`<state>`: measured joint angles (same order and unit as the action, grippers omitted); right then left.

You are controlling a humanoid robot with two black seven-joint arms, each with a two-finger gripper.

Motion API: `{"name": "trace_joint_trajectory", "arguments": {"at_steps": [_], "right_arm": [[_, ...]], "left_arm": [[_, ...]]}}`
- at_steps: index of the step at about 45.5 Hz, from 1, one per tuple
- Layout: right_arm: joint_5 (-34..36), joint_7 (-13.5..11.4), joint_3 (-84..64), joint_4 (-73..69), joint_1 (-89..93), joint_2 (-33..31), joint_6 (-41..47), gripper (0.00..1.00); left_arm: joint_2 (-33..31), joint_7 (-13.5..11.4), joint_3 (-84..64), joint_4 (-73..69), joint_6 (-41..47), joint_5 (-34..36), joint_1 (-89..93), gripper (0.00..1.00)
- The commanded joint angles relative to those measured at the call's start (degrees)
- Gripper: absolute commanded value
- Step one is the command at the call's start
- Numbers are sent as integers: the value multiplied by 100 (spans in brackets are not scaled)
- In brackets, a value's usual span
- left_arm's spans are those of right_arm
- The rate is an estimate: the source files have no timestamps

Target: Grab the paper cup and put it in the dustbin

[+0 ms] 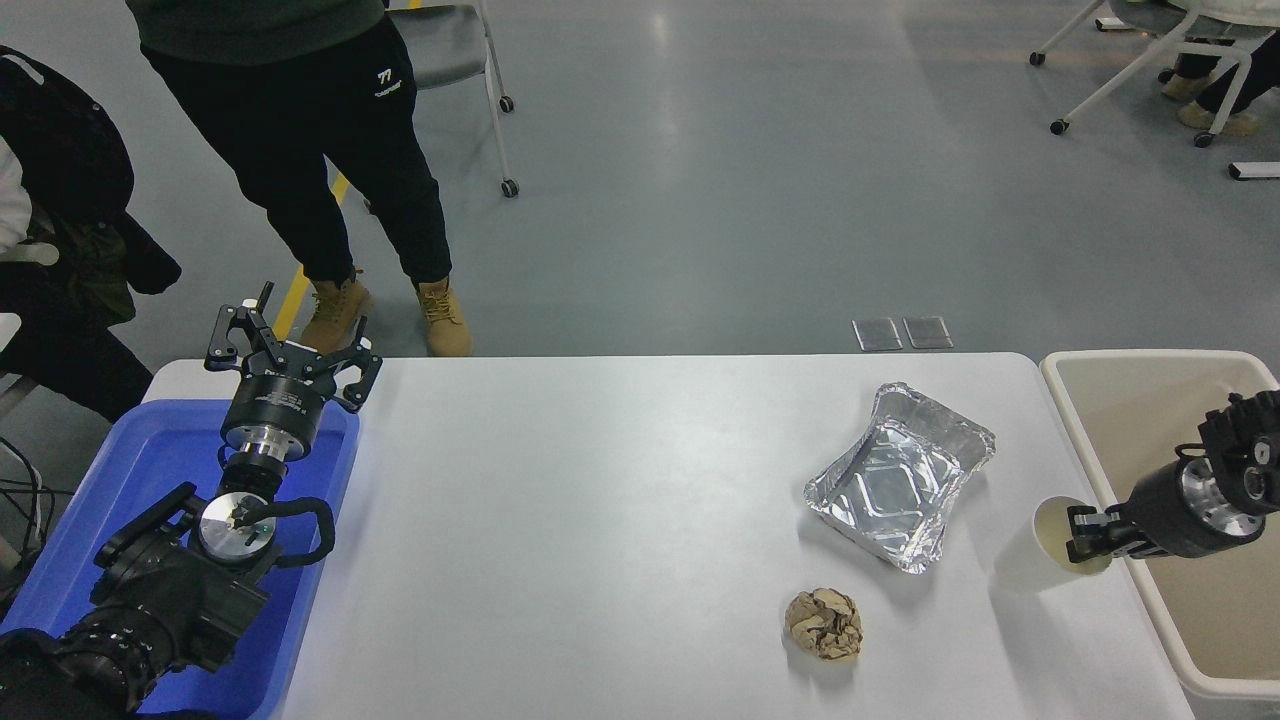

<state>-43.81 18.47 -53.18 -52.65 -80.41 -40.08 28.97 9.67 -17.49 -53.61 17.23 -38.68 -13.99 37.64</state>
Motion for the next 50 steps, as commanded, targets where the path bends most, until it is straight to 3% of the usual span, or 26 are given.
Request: {"name": "trace_joint_trajectory", "arguments": {"at_steps": [1,21,33,50], "right_arm": [[4,8,-631,-641,-1441,-263,354,0],[21,8,-1106,-870,-3577,-202,1603,0],[12,-1,-1186,-879,-4457,-193,1603,0],[-14,-10,-1168,-756,-4343,-211,1603,0]], "left_arm": [[0,0,0,0,1,2,7,99],[0,0,0,0,1,2,-2,99],[0,0,0,0,1,2,-2,99],[0,0,0,0,1,2,-2,99]]}}
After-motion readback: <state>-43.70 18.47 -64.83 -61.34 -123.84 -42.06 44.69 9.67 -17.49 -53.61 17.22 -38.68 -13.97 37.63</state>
